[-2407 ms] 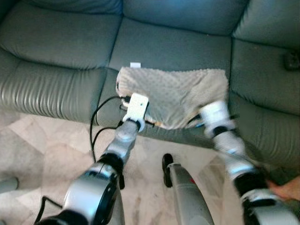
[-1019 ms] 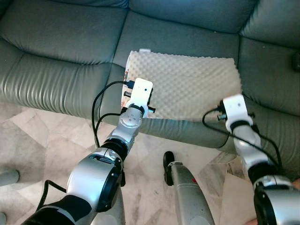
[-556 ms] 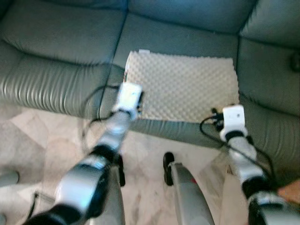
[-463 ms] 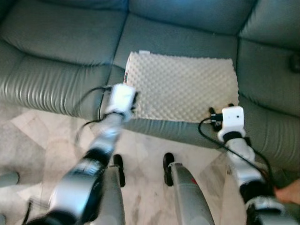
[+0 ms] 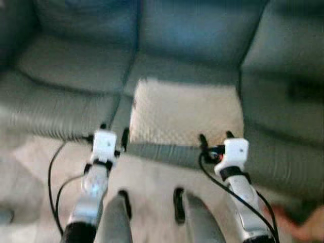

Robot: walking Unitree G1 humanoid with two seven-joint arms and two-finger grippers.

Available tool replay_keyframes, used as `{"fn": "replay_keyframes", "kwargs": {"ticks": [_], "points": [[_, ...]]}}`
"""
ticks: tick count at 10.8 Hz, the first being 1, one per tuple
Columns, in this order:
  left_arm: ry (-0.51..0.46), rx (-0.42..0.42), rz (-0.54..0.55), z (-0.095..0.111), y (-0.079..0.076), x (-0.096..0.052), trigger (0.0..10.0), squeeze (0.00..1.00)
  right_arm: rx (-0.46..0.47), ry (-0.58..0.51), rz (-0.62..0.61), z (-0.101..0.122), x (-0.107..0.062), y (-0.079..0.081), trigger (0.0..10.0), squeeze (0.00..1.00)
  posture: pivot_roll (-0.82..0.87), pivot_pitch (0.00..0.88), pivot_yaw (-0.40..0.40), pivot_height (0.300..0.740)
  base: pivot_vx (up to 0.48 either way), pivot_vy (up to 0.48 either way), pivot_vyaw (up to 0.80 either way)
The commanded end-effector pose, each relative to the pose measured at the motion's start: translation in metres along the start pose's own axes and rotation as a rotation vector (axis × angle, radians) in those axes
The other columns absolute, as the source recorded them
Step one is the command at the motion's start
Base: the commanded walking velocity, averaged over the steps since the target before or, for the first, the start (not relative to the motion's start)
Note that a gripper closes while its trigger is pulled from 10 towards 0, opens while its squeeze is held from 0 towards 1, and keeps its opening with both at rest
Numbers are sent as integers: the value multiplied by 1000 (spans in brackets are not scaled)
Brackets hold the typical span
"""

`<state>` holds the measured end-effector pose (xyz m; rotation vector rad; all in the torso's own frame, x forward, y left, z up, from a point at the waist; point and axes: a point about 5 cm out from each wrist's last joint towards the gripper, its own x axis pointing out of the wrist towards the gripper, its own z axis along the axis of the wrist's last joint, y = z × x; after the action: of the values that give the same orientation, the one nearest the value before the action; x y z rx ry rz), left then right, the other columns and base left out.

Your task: Move the pillow to the sofa

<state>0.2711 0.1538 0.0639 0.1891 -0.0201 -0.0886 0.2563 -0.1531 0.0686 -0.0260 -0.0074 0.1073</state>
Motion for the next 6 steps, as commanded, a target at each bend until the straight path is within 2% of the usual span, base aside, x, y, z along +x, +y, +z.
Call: {"fn": "replay_keyframes", "kwargs": {"ticks": [1, 3, 4, 5, 6], "points": [[11, 5, 41, 1, 6, -2, 10000, 1000, 20, 42, -14, -5, -3, -4, 10000, 1000, -27, 93, -30, 740, 0, 0, 0], [-13, 0, 41, 10, 3, 7, 10000, 1000, 46, 28, -62, 4, 9, -14, 10000, 1000, -28, 61, -40, 740, 0, 0, 0], [-11, -4, 34, 14, 0, 5, 10000, 1000, 36, 39, -56, 7, 9, -14, 10000, 1000, -32, 55, -37, 740, 0, 0, 0], [3, -5, 0, 15, -8, 2, 10000, 0, 17, 39, -32, 9, 7, -14, 10000, 0, -37, 49, -31, 740, 0, 0, 0], [17, -21, -22, 13, -13, 1, 10000, 0, 4, 39, -25, 10, 7, -13, 10000, 0, -43, 57, -26, 740, 0, 0, 781]]}}
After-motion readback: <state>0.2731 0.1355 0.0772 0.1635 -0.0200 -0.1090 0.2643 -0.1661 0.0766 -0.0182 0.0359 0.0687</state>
